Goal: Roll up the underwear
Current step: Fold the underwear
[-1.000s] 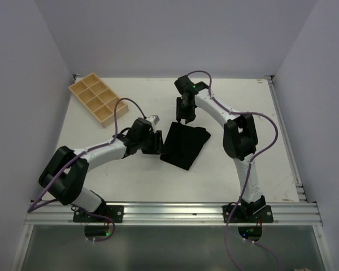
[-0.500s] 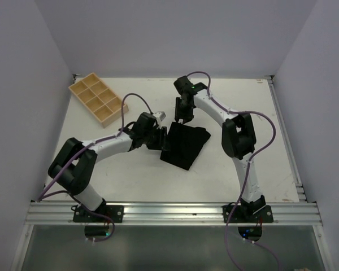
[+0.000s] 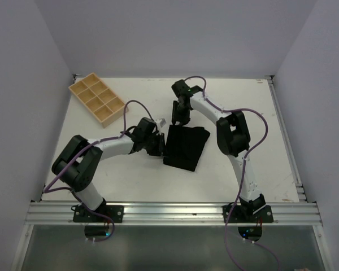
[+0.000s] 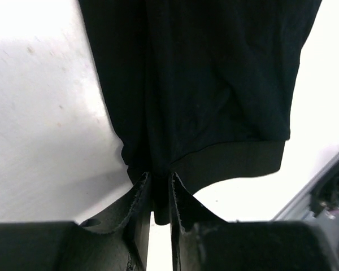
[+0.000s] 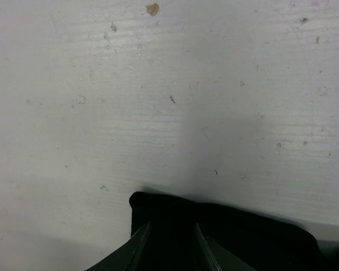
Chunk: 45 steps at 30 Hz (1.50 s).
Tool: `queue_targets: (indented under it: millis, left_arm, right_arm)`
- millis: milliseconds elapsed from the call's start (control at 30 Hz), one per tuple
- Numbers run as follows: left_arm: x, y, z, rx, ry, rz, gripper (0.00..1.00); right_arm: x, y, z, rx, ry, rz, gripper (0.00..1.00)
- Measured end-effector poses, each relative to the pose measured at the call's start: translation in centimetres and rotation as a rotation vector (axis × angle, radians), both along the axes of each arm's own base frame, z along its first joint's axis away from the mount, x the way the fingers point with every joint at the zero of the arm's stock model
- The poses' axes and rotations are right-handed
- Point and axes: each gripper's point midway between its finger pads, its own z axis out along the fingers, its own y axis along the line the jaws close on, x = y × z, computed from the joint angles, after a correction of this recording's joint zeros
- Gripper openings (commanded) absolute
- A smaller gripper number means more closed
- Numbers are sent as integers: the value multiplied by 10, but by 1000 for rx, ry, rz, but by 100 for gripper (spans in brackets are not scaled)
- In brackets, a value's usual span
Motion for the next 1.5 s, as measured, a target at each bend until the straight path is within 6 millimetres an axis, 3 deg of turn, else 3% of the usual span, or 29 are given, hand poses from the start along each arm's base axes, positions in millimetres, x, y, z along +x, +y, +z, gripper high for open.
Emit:
queue_targets:
  millis: [100,167,200,367,533,667,867,1000,1100,1367,1500]
  left_arm:
    - [-15,-4,-5,-55,63,-2,29]
    - [-25,-6,-5,-93,100,3,44]
    - [-30,-6,-3,-108,118,6,47]
    - [-32,-10,32,-177,88,22,51]
    - [1,-6,71,-194,-13,53,51]
    - [42,15,84,-179,-76,126,47]
    - [109,38,54,-113,-57,181,43]
    - [139,40,30,-96,-42,159,41]
    - [146,34,18,-105,-35,122,41]
    - [140,23,-7,-147,14,54,42]
    - [141,18,-8,-178,10,29,42]
  right_arm:
    - [2,6,3,26,-9,19,40]
    - [3,9,5,40,-15,35,40]
    - [3,10,6,40,-17,43,41]
    - [-3,6,16,37,-25,67,40]
    - [-21,-2,43,50,-46,70,38]
    - [-26,-2,56,63,-64,69,37]
    - [-30,10,57,60,-70,74,35]
    - [-27,23,53,49,-84,75,34]
    - [-29,25,43,21,-75,66,33]
    - [-28,19,34,-49,-91,21,33]
    - [-29,15,32,-77,-90,-1,33]
